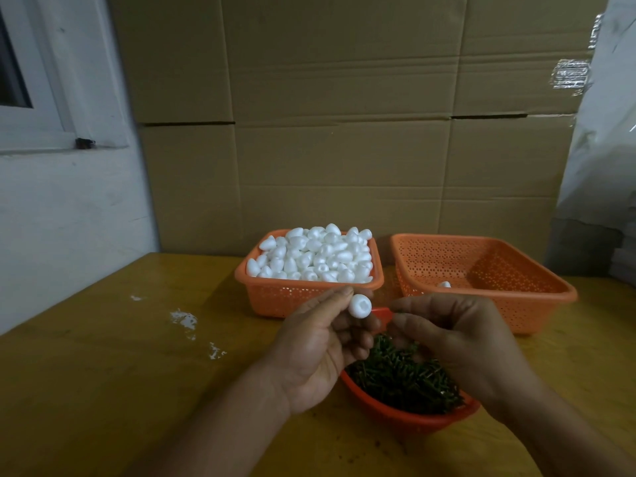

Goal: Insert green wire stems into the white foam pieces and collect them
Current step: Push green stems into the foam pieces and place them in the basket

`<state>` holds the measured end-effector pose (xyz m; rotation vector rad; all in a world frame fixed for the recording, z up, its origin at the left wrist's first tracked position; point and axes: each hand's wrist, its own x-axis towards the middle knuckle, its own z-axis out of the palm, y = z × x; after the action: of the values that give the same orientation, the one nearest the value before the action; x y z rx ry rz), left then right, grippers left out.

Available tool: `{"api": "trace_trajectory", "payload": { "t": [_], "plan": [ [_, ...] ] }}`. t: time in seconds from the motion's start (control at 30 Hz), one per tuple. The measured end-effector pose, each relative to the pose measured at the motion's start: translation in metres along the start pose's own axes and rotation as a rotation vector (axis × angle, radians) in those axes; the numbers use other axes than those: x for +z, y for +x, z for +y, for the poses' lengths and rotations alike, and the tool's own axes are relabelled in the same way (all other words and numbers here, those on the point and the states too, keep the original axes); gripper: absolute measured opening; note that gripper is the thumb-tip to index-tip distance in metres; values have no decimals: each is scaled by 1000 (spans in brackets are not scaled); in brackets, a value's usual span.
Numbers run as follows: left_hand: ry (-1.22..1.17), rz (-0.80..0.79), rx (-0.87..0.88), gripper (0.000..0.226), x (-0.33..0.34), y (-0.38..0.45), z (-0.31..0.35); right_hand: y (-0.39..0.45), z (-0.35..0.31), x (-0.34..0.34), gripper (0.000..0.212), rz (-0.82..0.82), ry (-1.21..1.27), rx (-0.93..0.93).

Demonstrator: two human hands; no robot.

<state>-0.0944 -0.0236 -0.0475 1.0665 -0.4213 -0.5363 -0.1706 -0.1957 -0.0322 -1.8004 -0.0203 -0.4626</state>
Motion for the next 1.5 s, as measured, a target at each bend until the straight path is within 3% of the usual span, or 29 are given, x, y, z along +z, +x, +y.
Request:
{"api": "trace_trajectory", "payload": {
  "t": [0.2, 0.43, 0.6, 0.77, 1.2, 1.5],
  "plan": [
    [20, 17, -13, 26, 0, 0, 1, -3, 1, 0, 18, 26, -276, -194],
    [36, 40, -5, 29, 0, 1, 0, -8, 1, 12, 39, 33, -248, -283],
    [50, 39, 13, 31, -1, 1, -1, -11, -4, 14, 14, 78, -169, -309],
    [57, 18, 16, 33, -1, 1, -1, -12, -4, 15, 3, 70, -185, -312],
    [157, 26, 62, 31, 4, -3, -3, -16, -3, 14, 6, 89, -415, -399],
    [205, 31, 108, 33, 3, -4, -2, -15, 1, 18, 8, 98, -379, -358]
  ]
}}
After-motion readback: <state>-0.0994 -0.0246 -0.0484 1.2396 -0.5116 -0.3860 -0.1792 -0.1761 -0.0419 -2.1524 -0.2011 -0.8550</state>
